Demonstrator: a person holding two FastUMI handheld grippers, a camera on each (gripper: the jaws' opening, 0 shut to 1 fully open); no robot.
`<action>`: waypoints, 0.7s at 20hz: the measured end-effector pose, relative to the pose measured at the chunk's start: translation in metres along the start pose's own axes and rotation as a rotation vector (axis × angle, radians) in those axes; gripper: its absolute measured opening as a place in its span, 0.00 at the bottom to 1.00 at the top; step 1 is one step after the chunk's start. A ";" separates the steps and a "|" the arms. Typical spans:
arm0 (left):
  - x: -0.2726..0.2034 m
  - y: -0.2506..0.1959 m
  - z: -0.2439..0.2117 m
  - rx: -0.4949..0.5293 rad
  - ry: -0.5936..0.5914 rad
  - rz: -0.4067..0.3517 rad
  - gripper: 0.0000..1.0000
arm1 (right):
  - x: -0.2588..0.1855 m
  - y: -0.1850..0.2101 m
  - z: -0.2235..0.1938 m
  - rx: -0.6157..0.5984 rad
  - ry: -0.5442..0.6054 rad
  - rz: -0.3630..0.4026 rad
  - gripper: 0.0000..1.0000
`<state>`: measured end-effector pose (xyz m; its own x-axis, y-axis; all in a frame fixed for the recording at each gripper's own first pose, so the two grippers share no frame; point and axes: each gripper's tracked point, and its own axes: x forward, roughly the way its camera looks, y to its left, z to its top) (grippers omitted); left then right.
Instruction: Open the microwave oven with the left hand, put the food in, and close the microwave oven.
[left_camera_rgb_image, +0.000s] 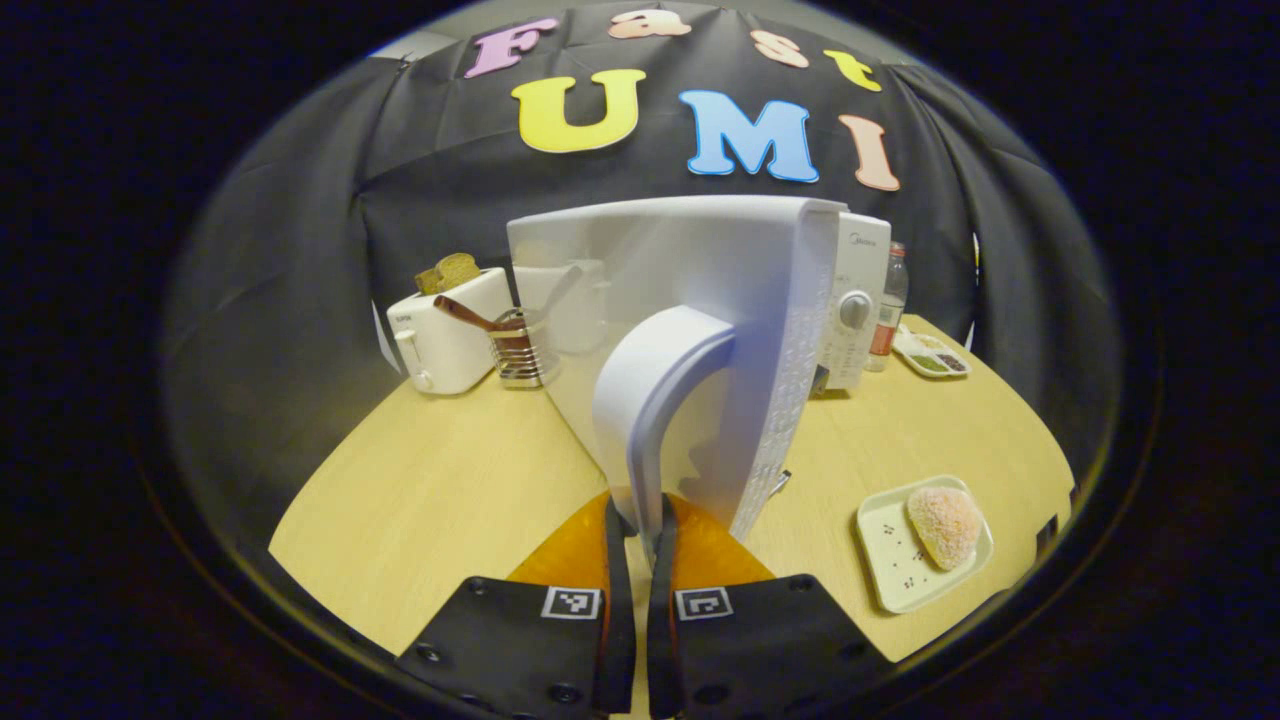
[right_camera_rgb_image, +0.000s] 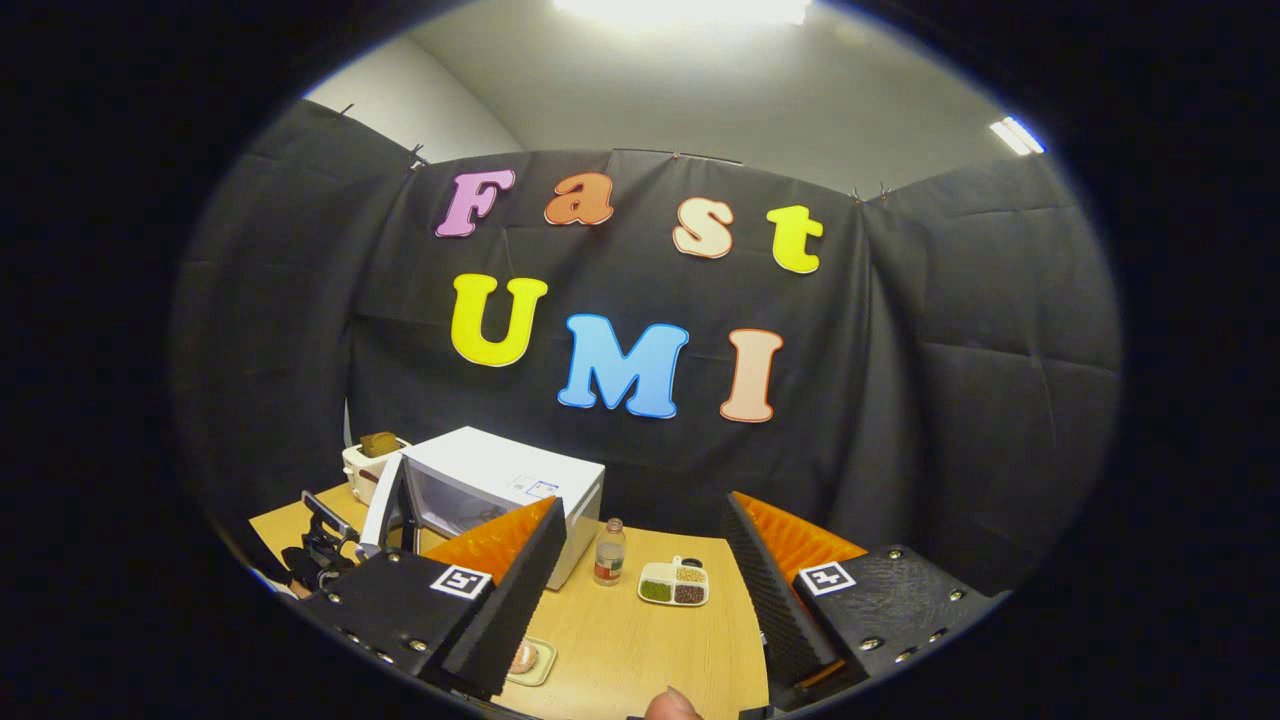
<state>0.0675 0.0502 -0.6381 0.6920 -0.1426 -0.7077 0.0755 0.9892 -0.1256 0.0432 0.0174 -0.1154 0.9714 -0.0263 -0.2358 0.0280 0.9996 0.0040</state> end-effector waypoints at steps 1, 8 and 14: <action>-0.001 0.001 -0.001 0.002 -0.009 -0.010 0.14 | 0.000 0.009 -0.009 -0.002 0.016 -0.008 0.96; -0.012 0.038 -0.011 0.044 -0.086 -0.151 0.14 | 0.020 0.090 -0.118 0.118 0.265 -0.040 0.96; -0.020 0.107 -0.025 0.020 -0.132 -0.191 0.13 | 0.032 0.148 -0.244 0.224 0.586 0.027 0.96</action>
<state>0.0439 0.1583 -0.6553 0.7515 -0.3229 -0.5753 0.2271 0.9453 -0.2340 0.0206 0.1674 -0.3597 0.6836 0.0726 -0.7263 0.1157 0.9717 0.2060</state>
